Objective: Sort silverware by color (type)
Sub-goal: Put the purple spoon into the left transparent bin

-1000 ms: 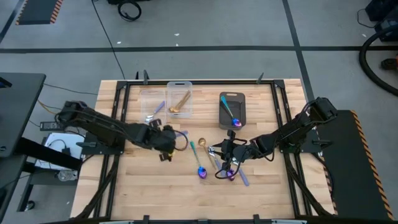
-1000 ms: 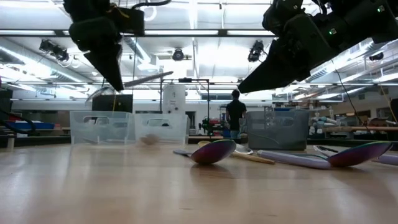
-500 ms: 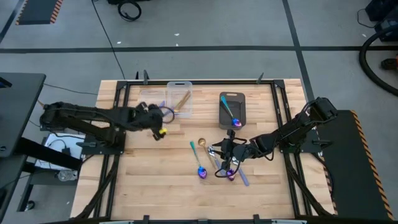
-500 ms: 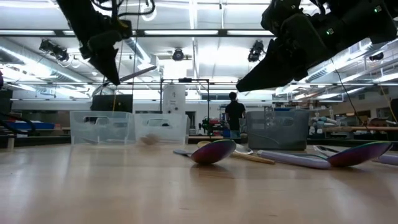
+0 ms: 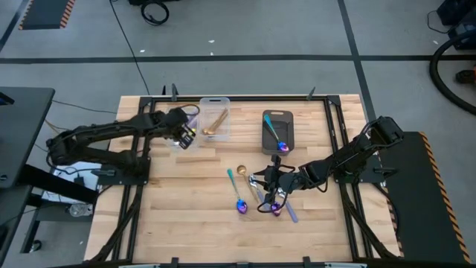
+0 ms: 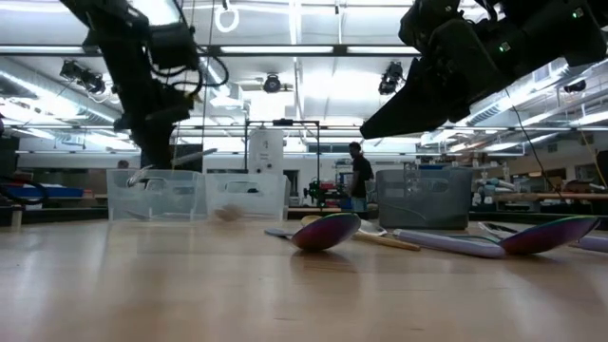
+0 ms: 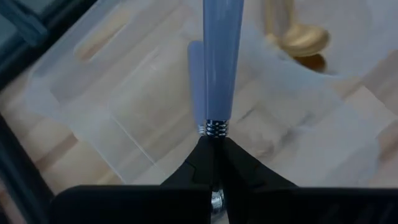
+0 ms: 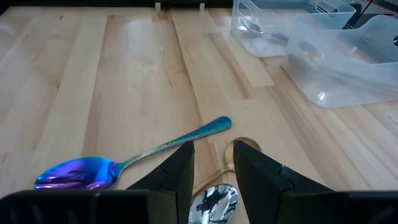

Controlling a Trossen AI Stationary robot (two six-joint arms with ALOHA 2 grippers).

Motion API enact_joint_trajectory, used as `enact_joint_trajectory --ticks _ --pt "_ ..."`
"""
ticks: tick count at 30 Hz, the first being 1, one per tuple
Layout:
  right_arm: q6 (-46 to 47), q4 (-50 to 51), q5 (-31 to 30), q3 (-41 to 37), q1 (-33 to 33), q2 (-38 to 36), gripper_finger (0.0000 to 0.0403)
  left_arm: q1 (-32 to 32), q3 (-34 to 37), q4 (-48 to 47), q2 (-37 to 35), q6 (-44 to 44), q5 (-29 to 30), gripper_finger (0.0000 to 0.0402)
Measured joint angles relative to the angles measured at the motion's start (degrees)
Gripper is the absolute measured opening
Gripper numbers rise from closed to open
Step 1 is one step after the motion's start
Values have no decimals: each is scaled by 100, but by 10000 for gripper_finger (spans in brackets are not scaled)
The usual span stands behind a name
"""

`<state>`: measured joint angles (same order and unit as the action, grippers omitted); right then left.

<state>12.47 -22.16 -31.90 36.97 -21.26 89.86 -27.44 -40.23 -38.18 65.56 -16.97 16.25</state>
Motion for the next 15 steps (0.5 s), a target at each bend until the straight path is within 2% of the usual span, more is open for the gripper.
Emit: enact_joint_trajectory --ticks 5,9,15 --pt "0 -6 0 0 0 0 122 -547 287 202 0 -33 -411 18" --pt "0 -7 0 0 0 -1 122 -753 360 199 1 -146 -745 18" --pt "-9 -8 2 0 0 -2 122 -731 359 79 0 -485 -1017 67"
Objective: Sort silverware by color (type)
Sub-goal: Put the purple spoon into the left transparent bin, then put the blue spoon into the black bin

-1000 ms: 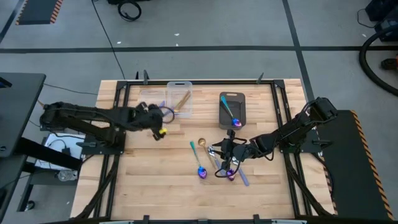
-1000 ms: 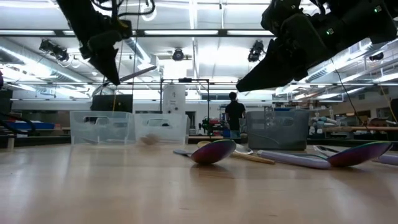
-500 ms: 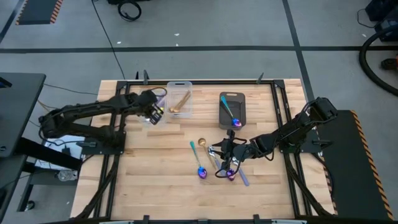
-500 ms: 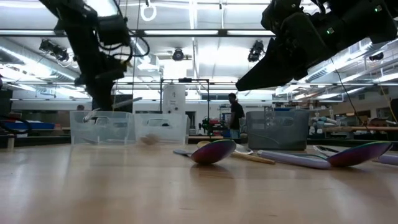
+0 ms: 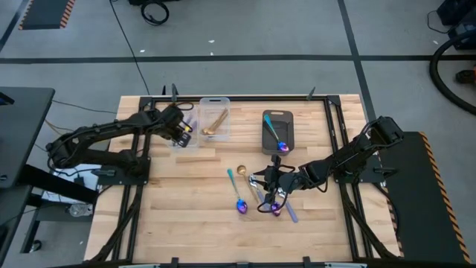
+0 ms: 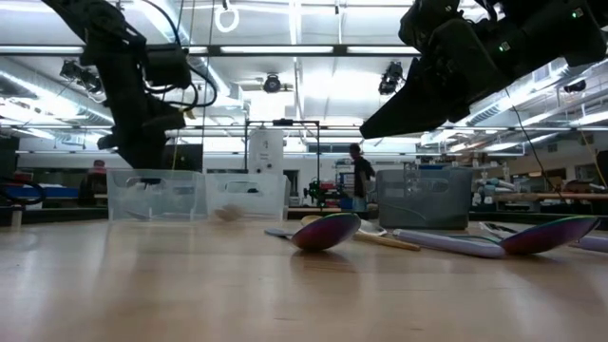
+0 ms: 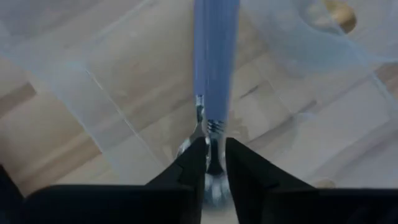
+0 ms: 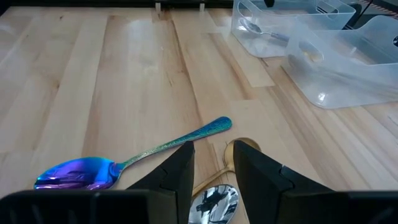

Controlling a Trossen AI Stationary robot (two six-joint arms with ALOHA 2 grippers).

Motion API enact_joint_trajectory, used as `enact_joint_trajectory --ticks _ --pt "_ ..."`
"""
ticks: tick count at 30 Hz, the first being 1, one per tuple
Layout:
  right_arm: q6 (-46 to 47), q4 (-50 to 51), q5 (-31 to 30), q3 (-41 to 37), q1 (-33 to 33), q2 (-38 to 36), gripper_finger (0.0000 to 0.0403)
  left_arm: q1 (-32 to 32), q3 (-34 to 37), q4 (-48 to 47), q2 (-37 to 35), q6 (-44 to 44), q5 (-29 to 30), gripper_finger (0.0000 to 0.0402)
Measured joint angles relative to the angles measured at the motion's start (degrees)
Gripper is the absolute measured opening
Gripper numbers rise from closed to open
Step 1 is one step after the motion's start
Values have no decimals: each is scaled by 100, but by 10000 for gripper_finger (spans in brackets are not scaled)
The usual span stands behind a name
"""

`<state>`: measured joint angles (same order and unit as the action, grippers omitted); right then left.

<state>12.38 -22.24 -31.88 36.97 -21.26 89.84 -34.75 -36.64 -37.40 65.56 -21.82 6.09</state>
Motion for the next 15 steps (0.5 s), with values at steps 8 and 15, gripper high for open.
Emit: enact_joint_trajectory --ticks 8,15 --pt "-7 3 0 0 0 0 122 318 2 161 2 136 5 119" --pt "-41 34 2 0 0 0 122 1489 2 1191 -83 437 83 124"
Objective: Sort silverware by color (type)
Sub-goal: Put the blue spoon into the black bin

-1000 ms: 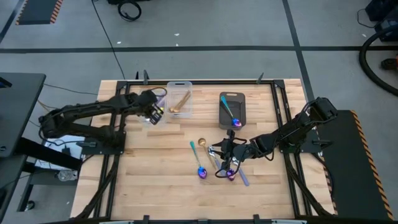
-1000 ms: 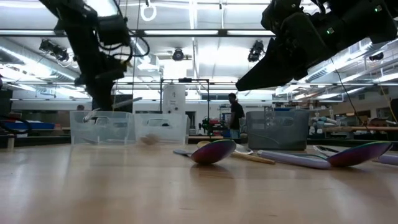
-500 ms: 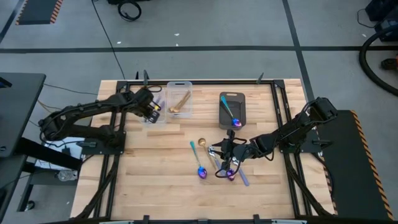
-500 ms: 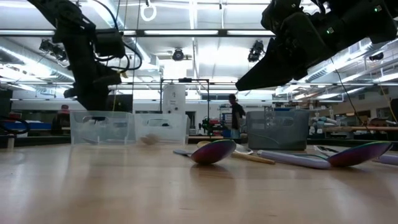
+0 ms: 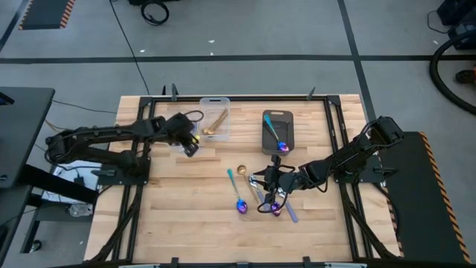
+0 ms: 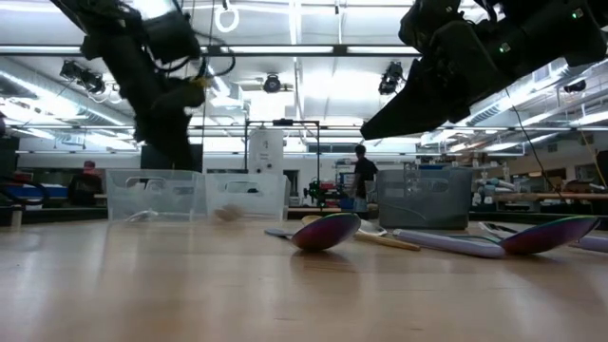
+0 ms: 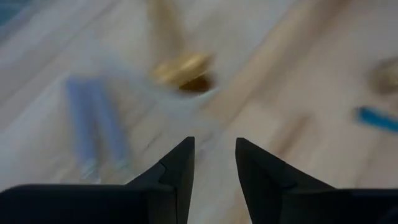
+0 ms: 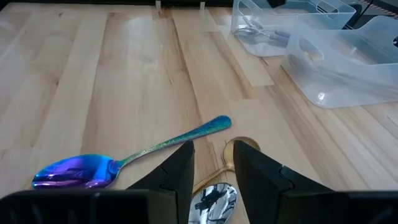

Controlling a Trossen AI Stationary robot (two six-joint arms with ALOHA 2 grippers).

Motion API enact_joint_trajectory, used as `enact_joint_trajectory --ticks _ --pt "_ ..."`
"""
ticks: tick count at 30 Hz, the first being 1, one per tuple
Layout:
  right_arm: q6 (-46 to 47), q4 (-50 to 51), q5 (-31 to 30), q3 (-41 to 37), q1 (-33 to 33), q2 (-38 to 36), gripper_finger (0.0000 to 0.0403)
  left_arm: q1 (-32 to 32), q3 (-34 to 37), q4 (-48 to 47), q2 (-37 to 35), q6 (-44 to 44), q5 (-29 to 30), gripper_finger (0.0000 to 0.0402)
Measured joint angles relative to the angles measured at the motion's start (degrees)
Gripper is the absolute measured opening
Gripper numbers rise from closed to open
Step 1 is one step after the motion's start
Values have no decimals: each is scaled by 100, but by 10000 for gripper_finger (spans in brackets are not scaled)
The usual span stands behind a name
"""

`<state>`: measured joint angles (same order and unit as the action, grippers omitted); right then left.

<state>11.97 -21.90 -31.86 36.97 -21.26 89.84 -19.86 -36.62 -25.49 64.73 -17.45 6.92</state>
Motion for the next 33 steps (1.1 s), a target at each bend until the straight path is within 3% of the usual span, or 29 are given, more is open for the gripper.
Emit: enact_joint_trajectory --ticks 9,18,26,33 --pt "540 405 102 8 0 2 122 1385 -1 1197 87 -930 320 125" --pt "1684 2966 307 860 -200 4 122 2383 -6 1302 434 -1936 1011 126" --pt "2058 3844 649 949 -502 4 122 3206 -60 1566 1187 -1914 1013 126" --pt "2141 4296 669 949 -612 2 122 3770 -645 1582 2186 -1514 997 126"
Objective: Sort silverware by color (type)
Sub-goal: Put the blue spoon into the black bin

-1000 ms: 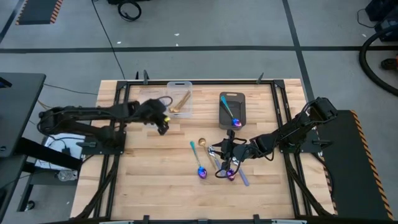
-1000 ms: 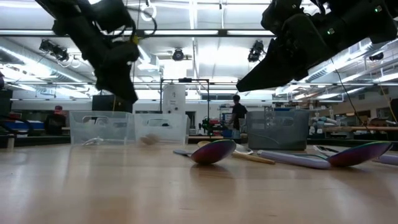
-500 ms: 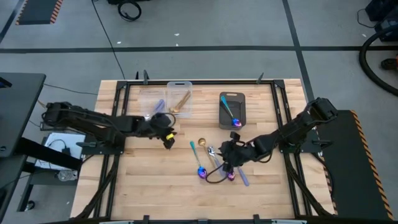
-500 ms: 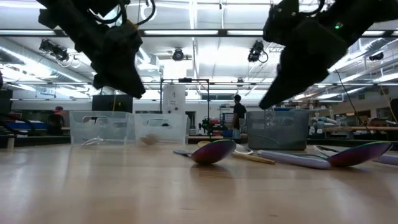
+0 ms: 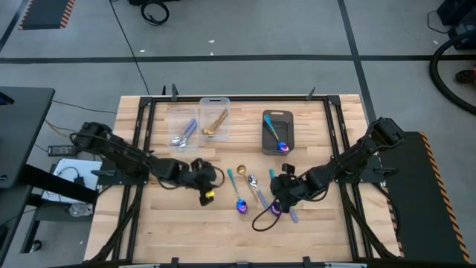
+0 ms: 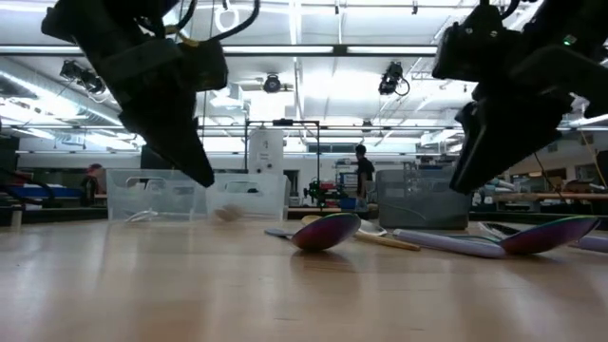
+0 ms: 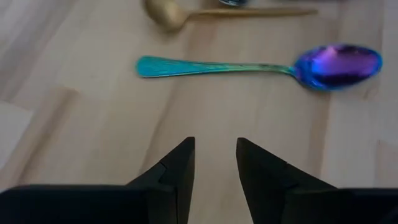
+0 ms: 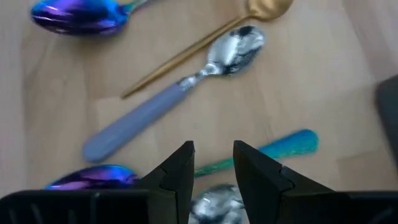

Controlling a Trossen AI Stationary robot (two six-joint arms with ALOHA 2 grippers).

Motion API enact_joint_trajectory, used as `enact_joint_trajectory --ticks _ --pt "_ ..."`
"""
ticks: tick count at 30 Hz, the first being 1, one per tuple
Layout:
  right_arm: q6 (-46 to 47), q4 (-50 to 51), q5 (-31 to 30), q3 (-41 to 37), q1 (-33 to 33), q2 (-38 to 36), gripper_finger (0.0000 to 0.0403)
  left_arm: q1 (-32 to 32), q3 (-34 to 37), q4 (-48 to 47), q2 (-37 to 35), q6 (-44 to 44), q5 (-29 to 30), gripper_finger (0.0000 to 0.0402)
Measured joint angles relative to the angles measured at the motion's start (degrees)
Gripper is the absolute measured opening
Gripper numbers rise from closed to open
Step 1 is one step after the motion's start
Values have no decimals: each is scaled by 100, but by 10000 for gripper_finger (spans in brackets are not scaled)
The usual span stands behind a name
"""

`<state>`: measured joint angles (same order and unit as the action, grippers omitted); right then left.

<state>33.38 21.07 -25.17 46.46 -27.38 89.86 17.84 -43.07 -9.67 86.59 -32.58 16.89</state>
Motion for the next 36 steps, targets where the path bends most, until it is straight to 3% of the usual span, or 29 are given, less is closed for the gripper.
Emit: enact_joint_trajectory --ticks 10,16,22,36 --pt "-7 -301 -1279 -2 -4 0 122 269 -1146 -229 1179 1107 9 127" --pt "-79 -772 -1961 -129 -4 -6 126 268 -1714 -255 1625 1592 -7 164" --pt "-38 -903 -2078 -379 -4 -7 126 268 -2059 -118 2012 2145 31 199" --pt "-38 -804 -2350 -385 -4 -7 126 428 -2489 87 2572 3610 50 192"
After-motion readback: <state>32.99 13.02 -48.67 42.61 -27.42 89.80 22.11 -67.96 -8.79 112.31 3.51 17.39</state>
